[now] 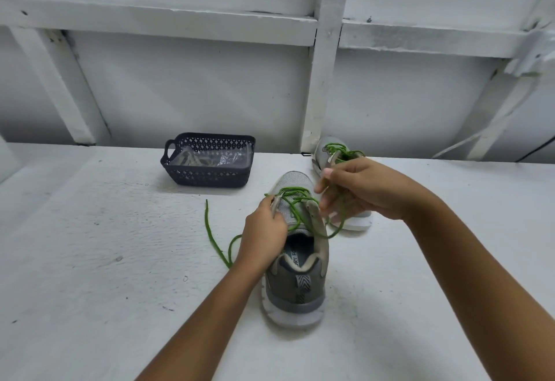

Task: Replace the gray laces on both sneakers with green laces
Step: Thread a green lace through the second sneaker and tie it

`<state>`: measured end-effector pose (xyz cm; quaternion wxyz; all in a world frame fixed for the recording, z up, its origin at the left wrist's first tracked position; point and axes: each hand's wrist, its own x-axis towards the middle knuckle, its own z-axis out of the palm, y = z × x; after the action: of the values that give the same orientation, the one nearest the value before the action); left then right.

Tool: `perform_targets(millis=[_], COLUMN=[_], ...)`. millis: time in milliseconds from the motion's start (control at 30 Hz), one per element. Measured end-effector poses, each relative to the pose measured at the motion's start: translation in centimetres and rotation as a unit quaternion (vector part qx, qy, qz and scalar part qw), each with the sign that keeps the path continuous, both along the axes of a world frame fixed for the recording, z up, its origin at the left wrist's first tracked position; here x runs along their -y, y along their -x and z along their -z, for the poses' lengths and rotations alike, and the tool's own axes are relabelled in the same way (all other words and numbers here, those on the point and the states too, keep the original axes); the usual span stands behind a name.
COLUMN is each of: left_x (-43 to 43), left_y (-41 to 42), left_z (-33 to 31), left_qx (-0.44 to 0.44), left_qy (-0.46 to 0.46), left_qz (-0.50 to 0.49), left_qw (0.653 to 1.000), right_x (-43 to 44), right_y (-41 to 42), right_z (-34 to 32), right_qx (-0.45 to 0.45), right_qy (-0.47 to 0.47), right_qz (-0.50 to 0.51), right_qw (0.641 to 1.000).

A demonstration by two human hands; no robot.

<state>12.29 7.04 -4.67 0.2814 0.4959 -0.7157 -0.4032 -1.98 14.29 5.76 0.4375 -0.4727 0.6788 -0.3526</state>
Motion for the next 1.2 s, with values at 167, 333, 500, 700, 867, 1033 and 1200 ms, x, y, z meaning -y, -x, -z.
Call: perform_targets(millis=[167,333,500,700,867,1033,1200], left_x=[0.1,0.0,0.1,0.2,0.1,0.0,0.0], left_y=[-0.1,-0.3,-0.6,-0.8,-0.8,-0.8,-0.9], left_z=[0.1,0.2,0.4,0.3,0.3,0.3,0.2], left_qx=[-0.006,-0.020,-0.035,-0.041,-0.042,-0.047,-0.044], left_qy=[0.000,-0.001,0.006,0.009,0.007,0.009,0.011], left_qz=[0.002,-0.003,-0.006,-0.002,0.007,0.017,0.027], left_qw=[1.000,1.000,0.999,0.999,0.999,0.999,0.999], right_x=[2.1,3.0,3.8,4.4,6.6,11.3,13.6], right_y=[1.3,0.4,1.0,0.5,0.5,2.0,1.8], right_z=[3.4,5.5,6.5,7.7,7.2,6.7,5.2], right_qx=[-0.237,-0.248,-0.187,-0.209,-0.180,-0.095,-0.046], right_qy=[-0.075,-0.123,-0.102,-0.038,0.073,0.053,0.055], right_qz=[0.029,-0.001,0.061,0.122,0.228,0.277,0.280], right_qw=[0.968,0.961,0.975,0.969,0.954,0.955,0.957])
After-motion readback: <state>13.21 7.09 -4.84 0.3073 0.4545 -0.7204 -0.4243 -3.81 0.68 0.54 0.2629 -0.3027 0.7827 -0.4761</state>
